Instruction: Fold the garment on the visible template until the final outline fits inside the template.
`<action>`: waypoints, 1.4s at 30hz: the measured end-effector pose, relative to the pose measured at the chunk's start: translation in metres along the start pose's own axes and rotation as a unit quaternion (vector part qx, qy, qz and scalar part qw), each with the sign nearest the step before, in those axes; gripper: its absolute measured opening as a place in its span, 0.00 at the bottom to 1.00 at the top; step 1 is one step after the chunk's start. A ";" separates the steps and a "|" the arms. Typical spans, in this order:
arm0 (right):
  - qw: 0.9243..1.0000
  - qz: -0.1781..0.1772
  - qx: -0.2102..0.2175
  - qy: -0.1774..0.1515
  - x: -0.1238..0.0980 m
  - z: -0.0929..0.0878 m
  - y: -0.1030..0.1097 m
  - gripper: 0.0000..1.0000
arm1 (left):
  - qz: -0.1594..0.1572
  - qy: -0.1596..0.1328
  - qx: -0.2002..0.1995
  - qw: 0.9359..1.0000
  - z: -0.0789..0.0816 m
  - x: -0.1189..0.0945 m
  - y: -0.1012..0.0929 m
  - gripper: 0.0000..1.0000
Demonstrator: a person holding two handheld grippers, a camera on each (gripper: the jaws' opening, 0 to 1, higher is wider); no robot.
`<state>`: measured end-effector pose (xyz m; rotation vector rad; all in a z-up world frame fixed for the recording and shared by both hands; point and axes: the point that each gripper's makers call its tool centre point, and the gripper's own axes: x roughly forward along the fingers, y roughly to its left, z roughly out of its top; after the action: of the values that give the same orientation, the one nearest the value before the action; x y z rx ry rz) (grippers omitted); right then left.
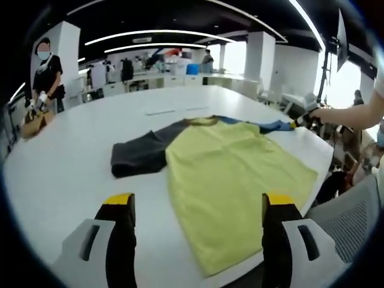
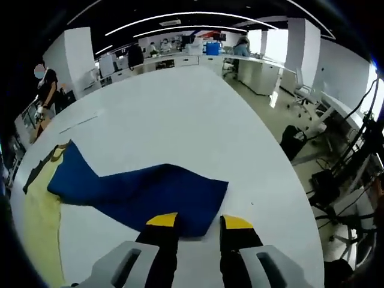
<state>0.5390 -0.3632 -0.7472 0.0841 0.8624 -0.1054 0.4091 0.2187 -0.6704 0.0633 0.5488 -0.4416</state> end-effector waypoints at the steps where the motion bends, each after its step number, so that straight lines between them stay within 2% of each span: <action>1: 1.000 -0.002 -0.008 -0.002 0.002 0.001 -0.001 0.17 | 0.000 -0.001 -0.001 1.000 0.000 0.000 0.000 0.83; 5: 1.000 -0.007 0.004 -0.002 0.010 0.002 -0.007 0.05 | 0.003 0.007 0.012 1.000 0.001 0.000 0.000 0.82; 10: 1.000 -0.005 0.018 0.003 0.012 0.001 -0.007 0.00 | 0.002 0.002 0.017 1.000 0.003 -0.001 -0.001 0.82; 14: 0.999 0.013 0.039 0.006 0.014 0.004 -0.011 0.00 | 0.000 -0.001 0.015 1.000 0.005 -0.001 -0.002 0.82; 17: 0.999 0.017 0.039 -0.001 0.006 0.009 -0.009 0.00 | -0.001 -0.001 0.018 1.000 0.005 -0.001 -0.003 0.82; 19: 0.999 0.018 0.037 -0.002 0.005 0.010 -0.017 0.00 | -0.002 -0.001 0.017 1.000 0.005 0.000 -0.003 0.82; 32: 1.000 0.007 0.019 -0.010 -0.013 0.015 -0.022 0.00 | 0.000 -0.007 0.014 1.000 0.005 0.001 -0.002 0.84; 37: 1.000 -0.004 0.008 -0.006 -0.022 0.010 -0.032 0.00 | 0.001 -0.007 0.014 1.000 0.004 0.000 -0.001 0.85; 42: 1.000 -0.009 0.004 0.001 -0.015 0.011 -0.043 0.00 | 0.001 -0.004 0.012 1.000 0.001 0.001 -0.001 0.86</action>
<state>0.5321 -0.4063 -0.7305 0.0839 0.8656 -0.1245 0.4101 0.2173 -0.6698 0.0847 0.5348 -0.4459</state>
